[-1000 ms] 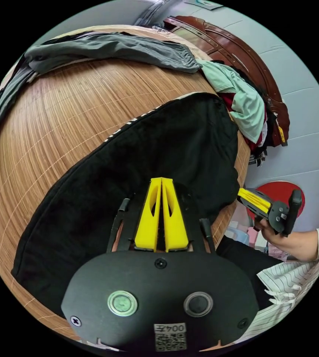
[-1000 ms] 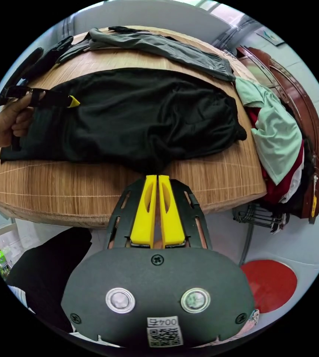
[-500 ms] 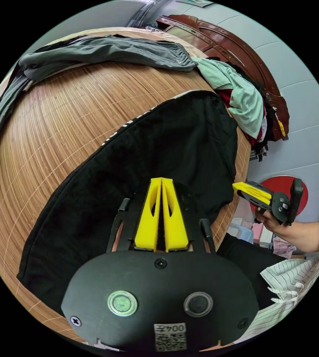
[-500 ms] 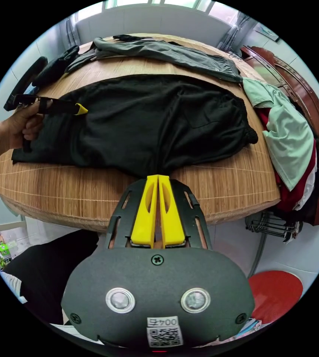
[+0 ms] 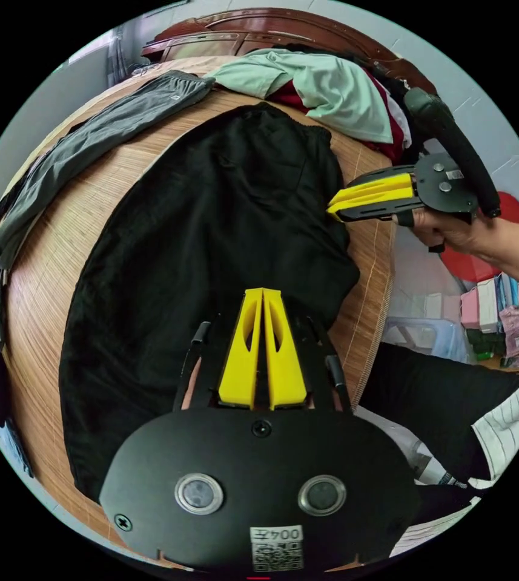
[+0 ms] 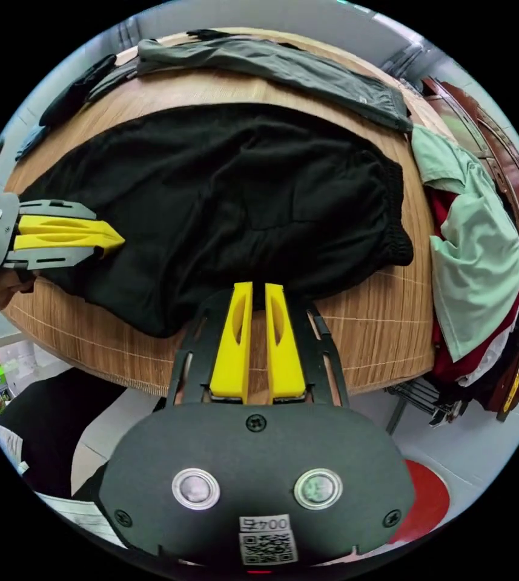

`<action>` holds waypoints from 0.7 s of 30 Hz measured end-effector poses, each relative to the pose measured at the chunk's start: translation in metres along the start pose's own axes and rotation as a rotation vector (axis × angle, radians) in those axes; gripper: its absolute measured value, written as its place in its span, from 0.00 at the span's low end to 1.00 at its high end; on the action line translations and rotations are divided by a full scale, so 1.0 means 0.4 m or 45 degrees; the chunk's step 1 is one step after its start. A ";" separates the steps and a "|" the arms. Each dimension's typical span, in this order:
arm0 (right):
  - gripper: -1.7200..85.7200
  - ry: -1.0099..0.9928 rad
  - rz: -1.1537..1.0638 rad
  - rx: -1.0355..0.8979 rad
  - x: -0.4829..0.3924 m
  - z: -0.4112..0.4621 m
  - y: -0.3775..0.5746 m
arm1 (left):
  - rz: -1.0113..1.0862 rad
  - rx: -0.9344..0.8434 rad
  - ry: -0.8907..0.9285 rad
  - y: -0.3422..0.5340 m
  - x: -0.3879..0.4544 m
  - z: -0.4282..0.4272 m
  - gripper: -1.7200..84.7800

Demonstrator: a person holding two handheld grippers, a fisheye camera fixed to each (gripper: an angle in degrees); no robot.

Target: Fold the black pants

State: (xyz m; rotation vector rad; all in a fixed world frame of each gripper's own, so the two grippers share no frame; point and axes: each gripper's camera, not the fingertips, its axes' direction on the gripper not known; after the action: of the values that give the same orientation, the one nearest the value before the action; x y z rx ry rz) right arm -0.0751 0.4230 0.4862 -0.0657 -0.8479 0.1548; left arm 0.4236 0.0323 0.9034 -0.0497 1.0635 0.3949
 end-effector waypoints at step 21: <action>0.11 -0.464 0.712 0.207 0.642 -0.103 0.034 | -0.004 0.058 0.021 0.037 0.036 0.018 0.02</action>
State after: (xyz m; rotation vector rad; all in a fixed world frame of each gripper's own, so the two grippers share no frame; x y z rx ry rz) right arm 0.1213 0.4782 0.6478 -0.1240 -1.1619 0.7785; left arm 0.4306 0.0520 0.8969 -0.0142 1.0879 0.3680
